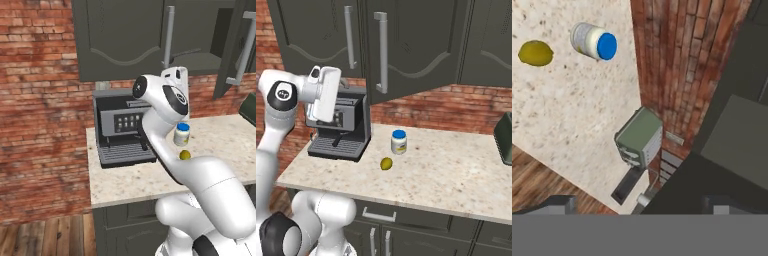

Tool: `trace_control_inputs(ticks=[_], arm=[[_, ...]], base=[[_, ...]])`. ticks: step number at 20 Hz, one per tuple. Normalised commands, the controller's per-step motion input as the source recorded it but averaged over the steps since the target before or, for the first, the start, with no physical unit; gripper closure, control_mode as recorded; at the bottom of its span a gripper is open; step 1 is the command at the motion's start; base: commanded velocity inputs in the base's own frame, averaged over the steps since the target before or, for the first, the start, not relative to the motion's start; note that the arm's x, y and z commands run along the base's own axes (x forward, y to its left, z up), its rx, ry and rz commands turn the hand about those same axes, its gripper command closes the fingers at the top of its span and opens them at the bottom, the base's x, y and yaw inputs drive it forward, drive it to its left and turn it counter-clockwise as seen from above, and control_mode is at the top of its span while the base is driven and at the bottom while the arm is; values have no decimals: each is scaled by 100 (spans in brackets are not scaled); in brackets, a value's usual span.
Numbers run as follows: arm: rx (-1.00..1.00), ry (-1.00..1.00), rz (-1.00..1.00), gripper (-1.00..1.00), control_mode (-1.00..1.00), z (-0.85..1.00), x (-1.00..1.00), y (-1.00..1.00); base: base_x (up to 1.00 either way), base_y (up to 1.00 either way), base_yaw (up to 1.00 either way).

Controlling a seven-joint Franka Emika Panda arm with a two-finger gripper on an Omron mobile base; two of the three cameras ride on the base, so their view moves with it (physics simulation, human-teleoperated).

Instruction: Pick the pan from the cabinet and place it on the stove. Then turn on the stove burner for the pan.

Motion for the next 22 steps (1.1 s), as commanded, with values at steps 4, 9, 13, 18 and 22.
trace_control_inputs(ticks=[4, 9, 13, 18, 22], arm=[[-1, 0, 0, -100, -100, 0, 29, -13], [-1, 0, 0, -100, -100, 0, 53, 0], [0, -1, 0, -100, -100, 0, 51, 0], [0, -9, 0, -100, -100, 9, 18, 0], [0, -9, 0, -100, -100, 10, 1, -11]], base=[[0, 0, 0], [0, 0, 0], [0, 0, 0], [0, 0, 0], [0, 0, 0]])
